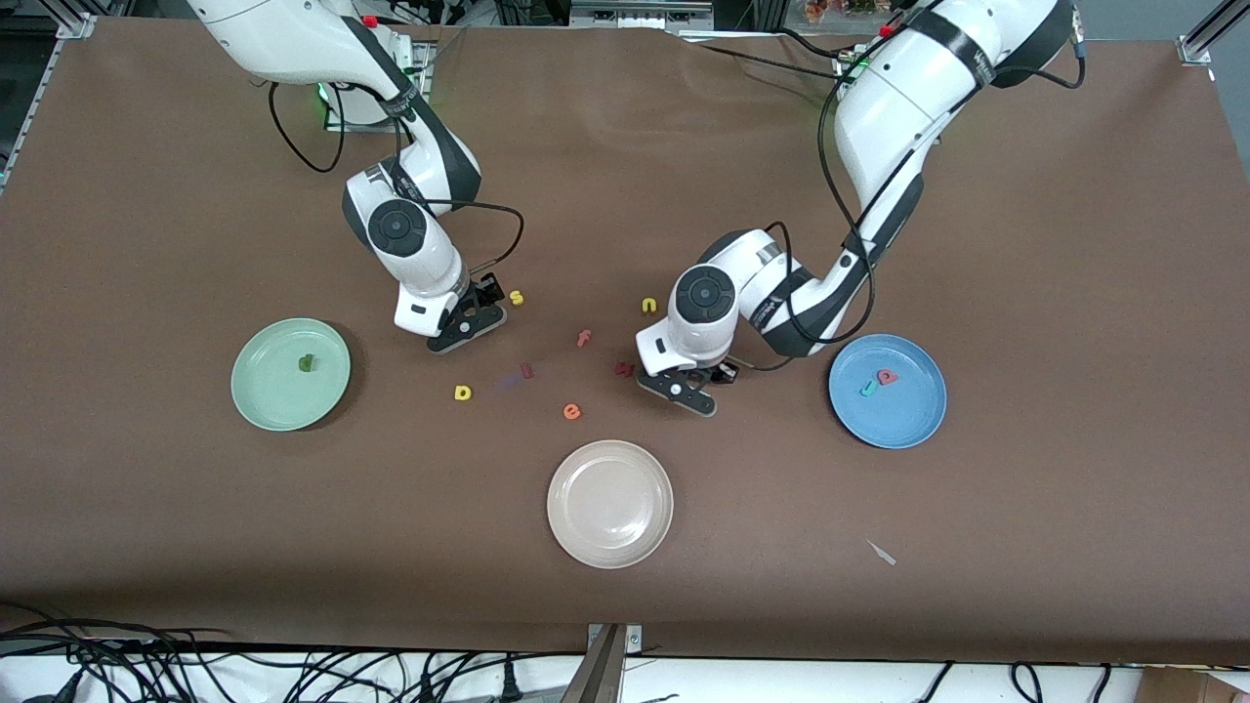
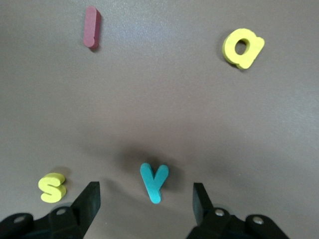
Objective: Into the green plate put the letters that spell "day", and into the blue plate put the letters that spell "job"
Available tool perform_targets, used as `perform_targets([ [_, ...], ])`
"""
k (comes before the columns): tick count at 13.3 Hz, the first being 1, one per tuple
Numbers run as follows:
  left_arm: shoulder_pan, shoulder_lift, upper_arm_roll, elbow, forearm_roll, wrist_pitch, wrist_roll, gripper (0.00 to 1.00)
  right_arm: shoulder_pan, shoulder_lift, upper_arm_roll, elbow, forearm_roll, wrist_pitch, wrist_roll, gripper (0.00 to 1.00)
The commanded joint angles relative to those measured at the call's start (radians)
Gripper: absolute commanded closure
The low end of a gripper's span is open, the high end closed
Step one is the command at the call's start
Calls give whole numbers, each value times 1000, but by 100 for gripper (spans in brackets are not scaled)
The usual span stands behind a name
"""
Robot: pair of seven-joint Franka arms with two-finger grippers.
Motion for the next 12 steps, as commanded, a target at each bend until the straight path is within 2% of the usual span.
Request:
perform_targets([
  [1, 59, -81, -5, -13, 31, -120, 92, 95, -1, 6, 0, -8, -14, 27, -15, 23],
  [3, 134, -119, -5, -21, 31, -203, 249, 95, -3, 12, 0, -8, -14, 27, -17, 31],
  [6, 245, -136, -4, -37, 33, -247, 432, 95, -5, 20, -2, -2, -14, 27, -17, 44],
  [8, 343, -135, -5, -47, 27, -246, 588, 91, -6, 20, -2, -2, -14, 27, -17, 51],
  [9, 372, -130, -5, -48, 19, -244, 630, 84, -8, 20, -2, 0, -14, 27, -17, 53],
  [10, 377, -130, -5, -47, 19, -244, 635, 48, -9, 22, -2, 0, -14, 36, -17, 54],
  [11, 377, -130, -5, -45, 19, -244, 636, 0, -11, 34, -2, 0, -14, 48, -17, 58],
  [12, 373, -135, -5, -45, 24, -246, 636, 0, -11, 37, -2, 0, -14, 53, -17, 63],
])
